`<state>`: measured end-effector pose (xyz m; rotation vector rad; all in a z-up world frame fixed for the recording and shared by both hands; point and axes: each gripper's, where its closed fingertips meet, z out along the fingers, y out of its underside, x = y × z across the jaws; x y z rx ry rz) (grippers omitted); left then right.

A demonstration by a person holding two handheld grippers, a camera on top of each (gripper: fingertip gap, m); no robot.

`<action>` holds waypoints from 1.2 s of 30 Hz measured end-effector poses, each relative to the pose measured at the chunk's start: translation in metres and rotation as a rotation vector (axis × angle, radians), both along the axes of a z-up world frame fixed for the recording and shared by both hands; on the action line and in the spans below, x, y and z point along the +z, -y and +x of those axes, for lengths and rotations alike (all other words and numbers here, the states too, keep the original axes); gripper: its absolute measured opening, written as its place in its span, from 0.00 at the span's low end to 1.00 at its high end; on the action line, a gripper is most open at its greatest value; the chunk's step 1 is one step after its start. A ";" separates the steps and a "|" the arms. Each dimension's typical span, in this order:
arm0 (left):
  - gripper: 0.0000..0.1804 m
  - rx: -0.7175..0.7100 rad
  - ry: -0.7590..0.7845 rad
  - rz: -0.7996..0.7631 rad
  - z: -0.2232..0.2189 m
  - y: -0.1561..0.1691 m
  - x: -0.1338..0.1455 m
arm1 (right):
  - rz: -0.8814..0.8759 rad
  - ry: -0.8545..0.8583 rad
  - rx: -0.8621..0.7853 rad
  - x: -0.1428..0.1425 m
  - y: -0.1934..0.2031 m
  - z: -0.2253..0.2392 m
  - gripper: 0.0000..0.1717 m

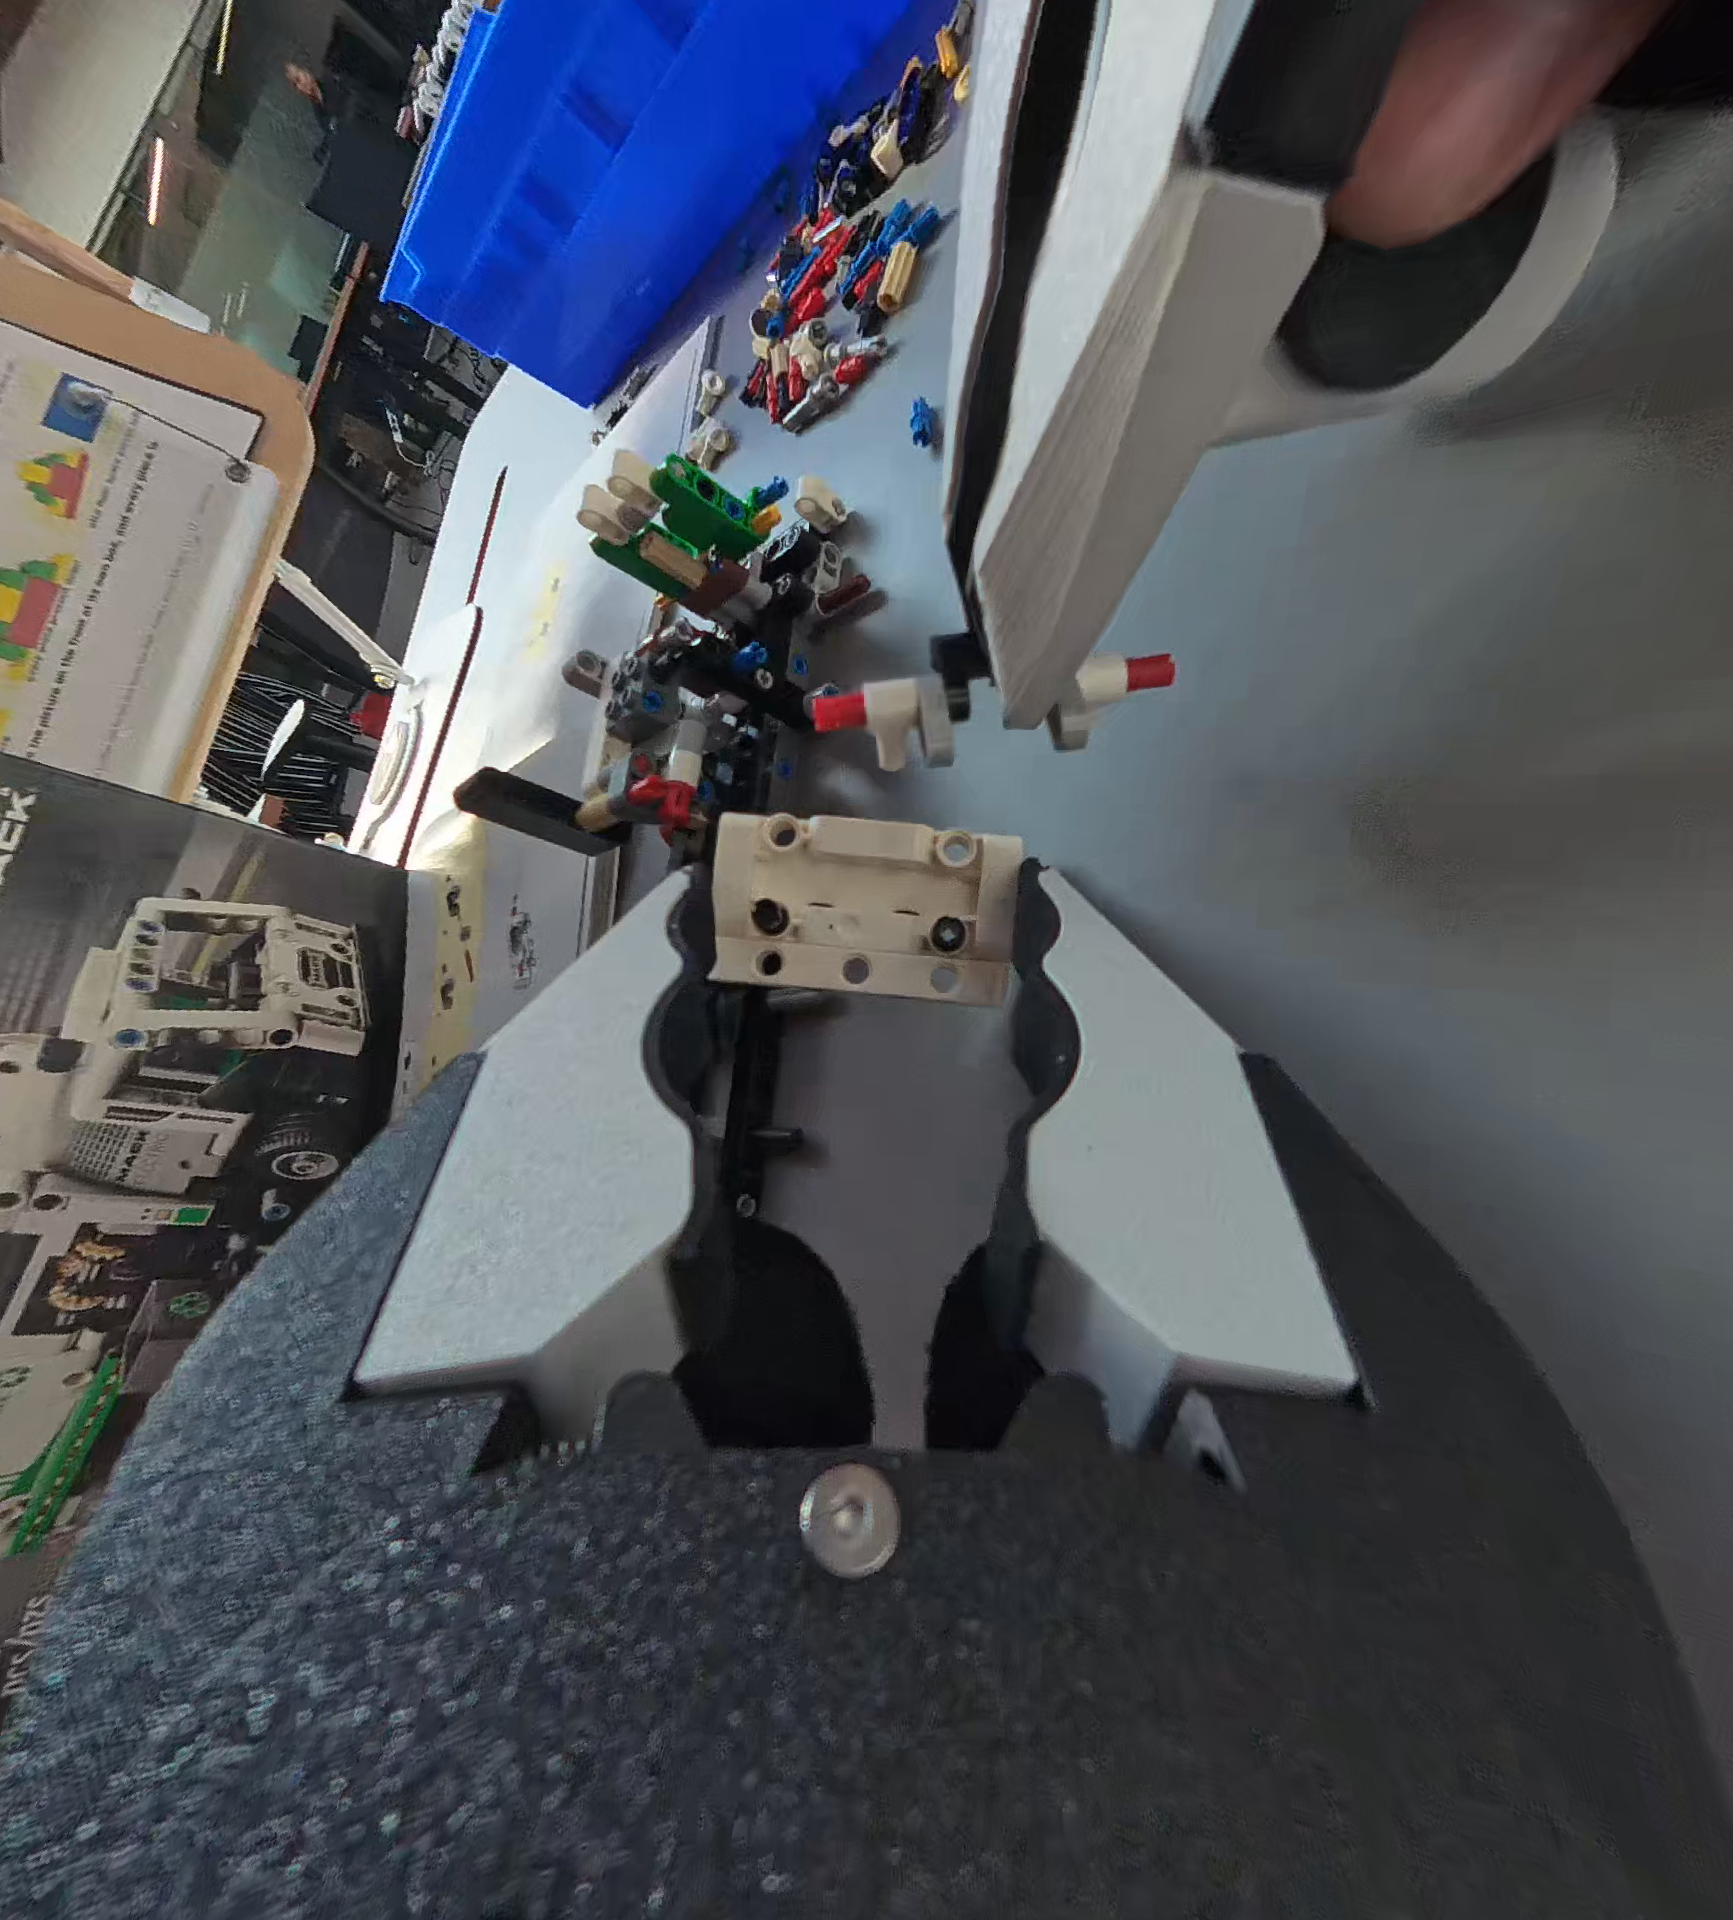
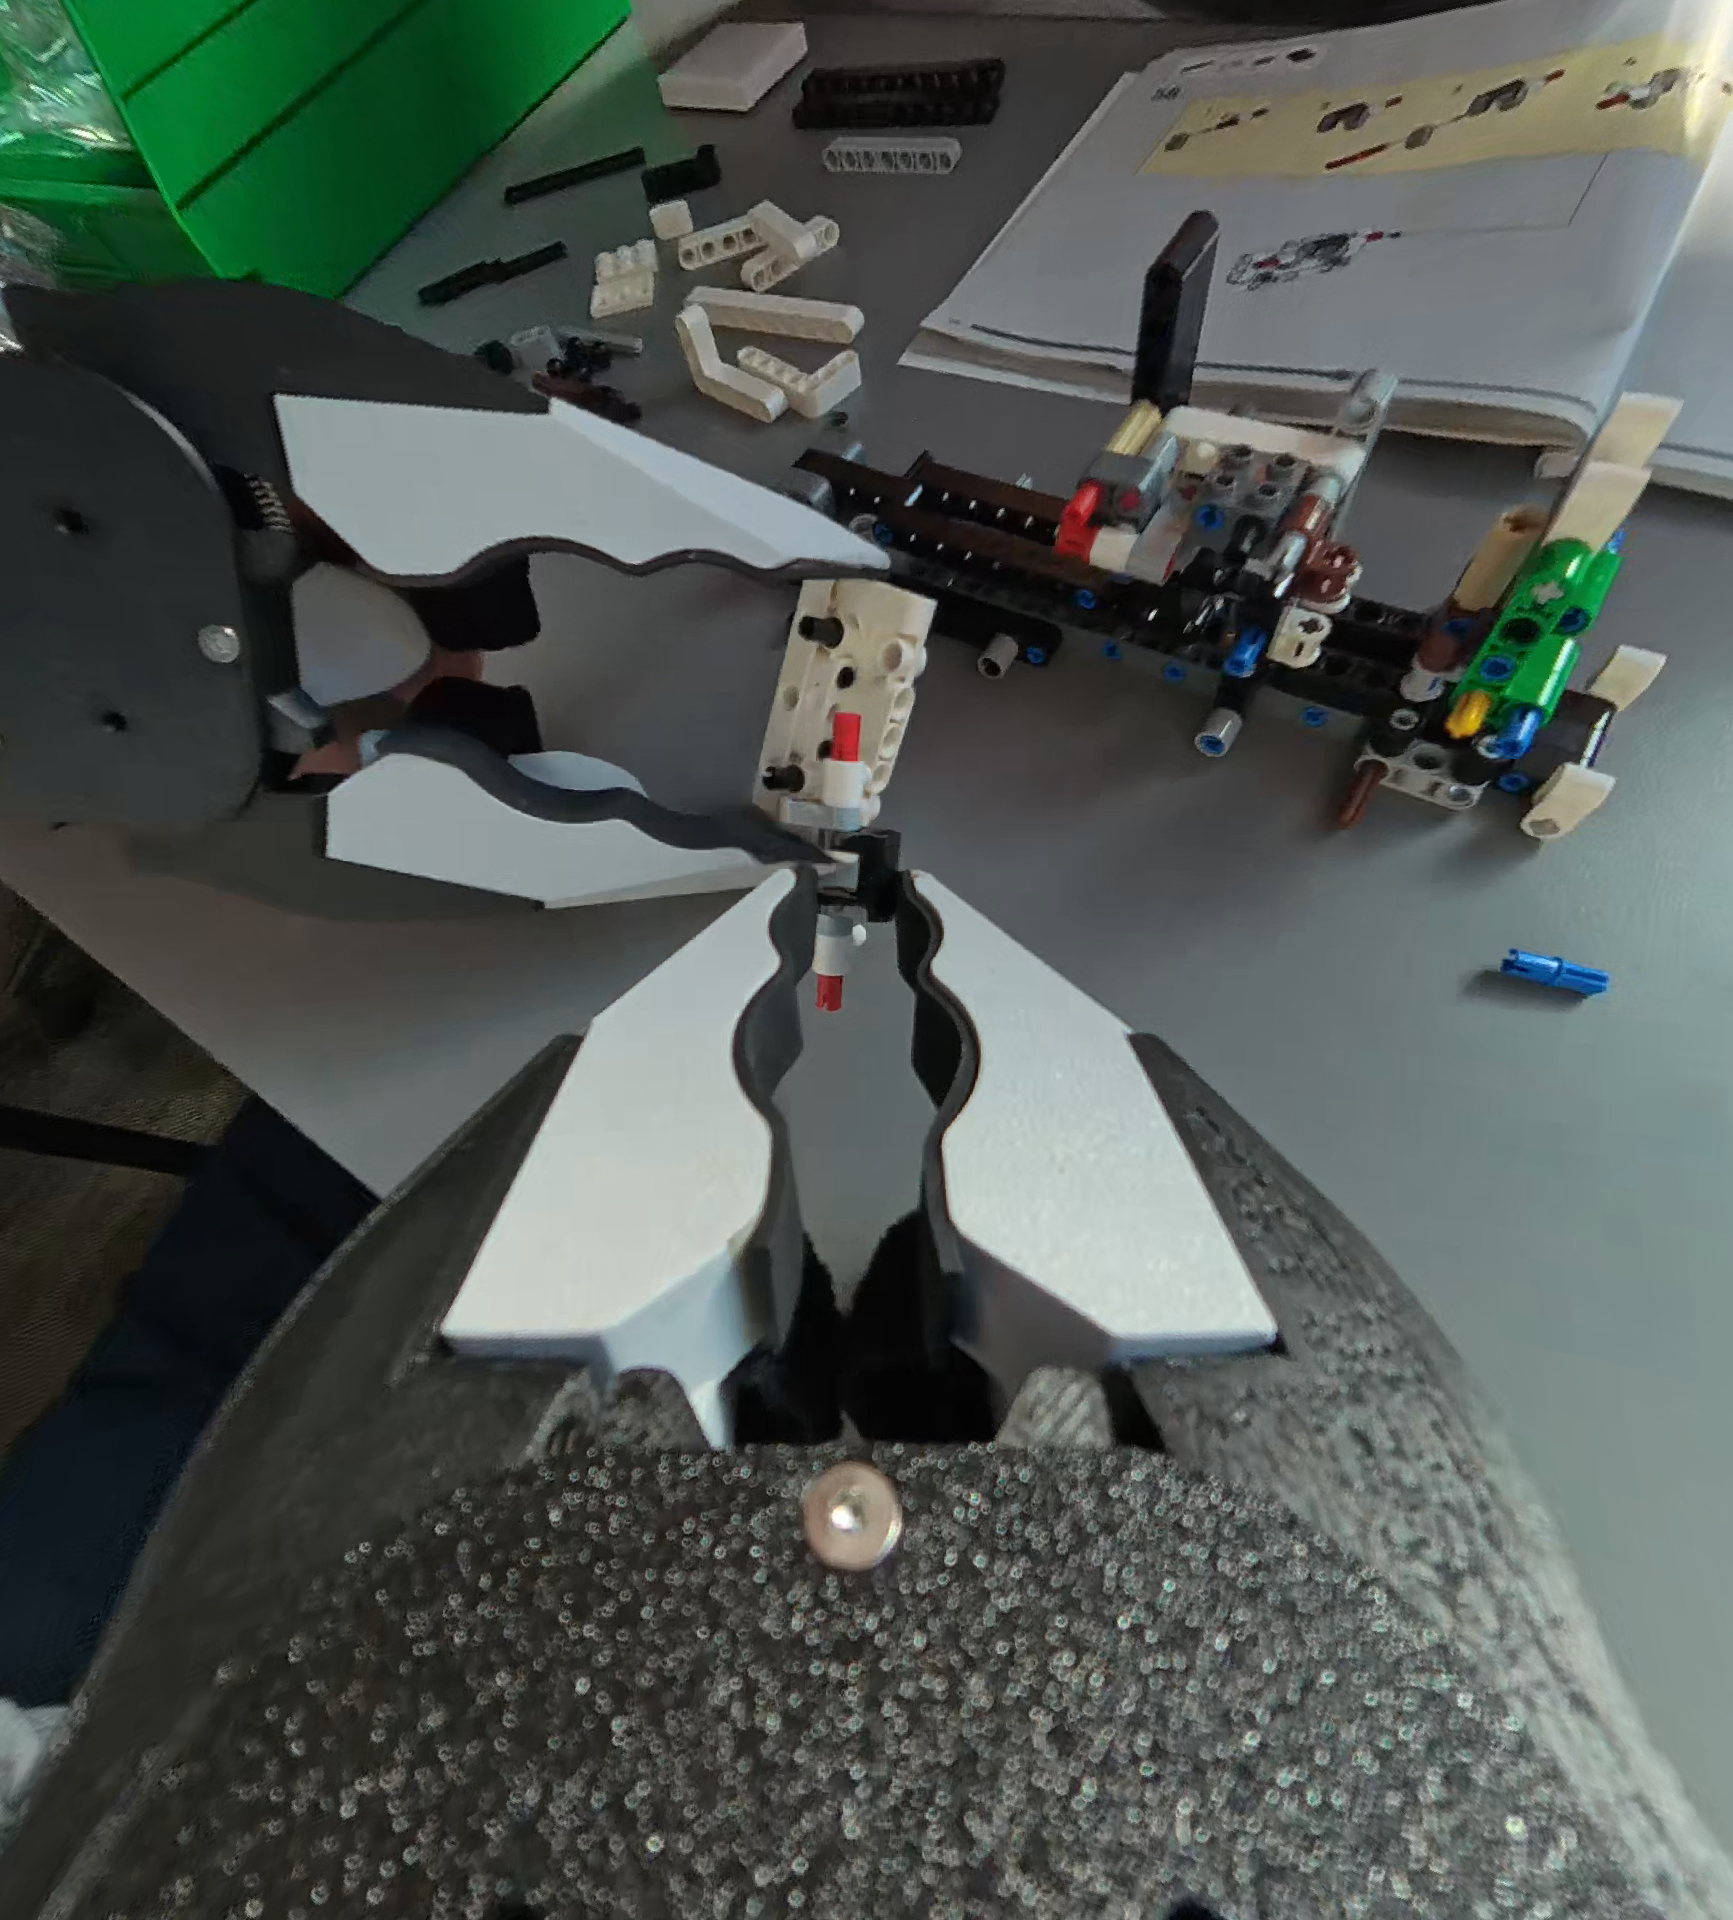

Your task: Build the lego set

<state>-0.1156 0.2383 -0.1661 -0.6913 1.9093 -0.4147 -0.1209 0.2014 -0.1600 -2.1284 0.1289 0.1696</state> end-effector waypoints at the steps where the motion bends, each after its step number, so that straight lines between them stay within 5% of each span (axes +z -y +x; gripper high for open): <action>1: 0.31 0.011 -0.015 -0.025 -0.001 0.001 -0.001 | 0.006 0.032 -0.016 0.000 -0.005 0.003 0.08; 10: 0.31 0.034 -0.025 -0.038 -0.002 0.006 -0.001 | -0.095 0.039 0.002 -0.008 -0.018 0.004 0.08; 20: 0.31 0.050 -0.047 -0.077 -0.003 0.004 -0.003 | -0.017 -0.043 0.023 -0.005 -0.021 -0.004 0.13; 27: 0.31 0.062 -0.041 -0.064 -0.001 0.003 -0.002 | -0.014 0.245 0.017 0.011 -0.031 -0.002 0.09; 36: 0.31 0.092 -0.024 -0.004 -0.002 0.005 -0.001 | -0.006 0.366 -0.042 0.010 -0.036 0.002 0.03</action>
